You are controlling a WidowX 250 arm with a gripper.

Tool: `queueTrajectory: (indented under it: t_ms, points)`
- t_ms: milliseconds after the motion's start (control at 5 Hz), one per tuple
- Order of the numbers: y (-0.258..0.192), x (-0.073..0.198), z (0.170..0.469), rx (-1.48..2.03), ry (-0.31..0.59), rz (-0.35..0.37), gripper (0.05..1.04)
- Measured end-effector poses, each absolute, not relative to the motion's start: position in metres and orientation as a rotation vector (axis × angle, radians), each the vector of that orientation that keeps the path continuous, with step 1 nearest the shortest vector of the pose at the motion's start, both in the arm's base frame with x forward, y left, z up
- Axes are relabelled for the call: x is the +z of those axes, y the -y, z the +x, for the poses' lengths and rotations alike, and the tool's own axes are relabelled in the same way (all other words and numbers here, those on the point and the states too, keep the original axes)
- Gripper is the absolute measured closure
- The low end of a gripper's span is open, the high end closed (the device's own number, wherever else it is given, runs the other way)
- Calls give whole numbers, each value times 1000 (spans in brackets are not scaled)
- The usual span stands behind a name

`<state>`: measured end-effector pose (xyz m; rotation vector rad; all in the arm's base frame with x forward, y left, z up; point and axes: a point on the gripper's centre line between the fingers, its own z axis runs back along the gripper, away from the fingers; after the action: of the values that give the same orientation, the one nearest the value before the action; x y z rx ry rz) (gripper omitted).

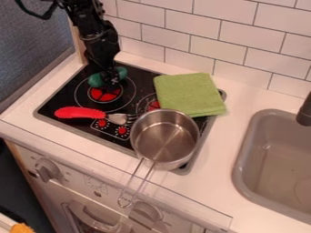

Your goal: Move the green object to the left burner

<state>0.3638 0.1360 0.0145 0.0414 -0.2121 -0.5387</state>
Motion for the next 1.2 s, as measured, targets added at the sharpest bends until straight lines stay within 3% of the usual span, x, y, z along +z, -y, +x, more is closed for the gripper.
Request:
queueTrajectory:
  t_ms: [400,1200]
  points:
    - [-128,21,360,-543,219,47,83]
    - [-111,105,342,-579,355,117,83]
